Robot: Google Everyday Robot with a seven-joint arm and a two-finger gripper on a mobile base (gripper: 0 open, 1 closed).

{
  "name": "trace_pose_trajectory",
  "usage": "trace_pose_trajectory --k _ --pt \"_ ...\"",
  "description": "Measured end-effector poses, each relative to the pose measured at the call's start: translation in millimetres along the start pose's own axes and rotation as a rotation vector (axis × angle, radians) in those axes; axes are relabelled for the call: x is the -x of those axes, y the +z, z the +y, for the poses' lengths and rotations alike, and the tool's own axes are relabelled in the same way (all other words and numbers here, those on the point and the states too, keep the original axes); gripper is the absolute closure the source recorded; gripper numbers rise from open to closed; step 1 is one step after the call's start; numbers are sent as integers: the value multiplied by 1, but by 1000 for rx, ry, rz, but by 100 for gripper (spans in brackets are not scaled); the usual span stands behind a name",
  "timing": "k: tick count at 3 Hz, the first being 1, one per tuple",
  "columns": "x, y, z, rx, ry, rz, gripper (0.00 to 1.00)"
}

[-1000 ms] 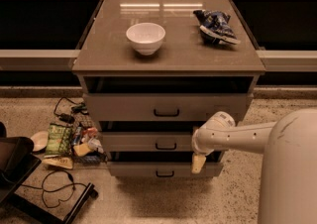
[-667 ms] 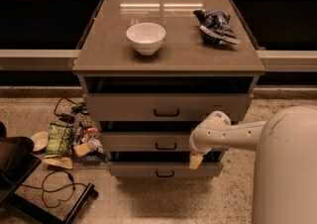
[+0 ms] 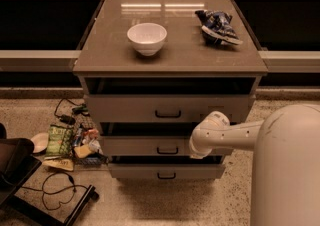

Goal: Open middle drawer

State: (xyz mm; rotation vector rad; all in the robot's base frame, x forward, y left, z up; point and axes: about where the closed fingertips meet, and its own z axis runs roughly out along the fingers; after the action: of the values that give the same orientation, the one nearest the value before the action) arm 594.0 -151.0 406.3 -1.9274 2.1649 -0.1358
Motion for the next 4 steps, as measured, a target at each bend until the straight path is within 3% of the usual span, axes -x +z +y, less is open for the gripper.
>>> trace_pose_trajectory --k 1,2,4 --pt "0 -3 -1 0 0 0 89" --pt "0 -3 -1 0 0 0 100" --pt "-3 -20 4 -6 14 5 97"
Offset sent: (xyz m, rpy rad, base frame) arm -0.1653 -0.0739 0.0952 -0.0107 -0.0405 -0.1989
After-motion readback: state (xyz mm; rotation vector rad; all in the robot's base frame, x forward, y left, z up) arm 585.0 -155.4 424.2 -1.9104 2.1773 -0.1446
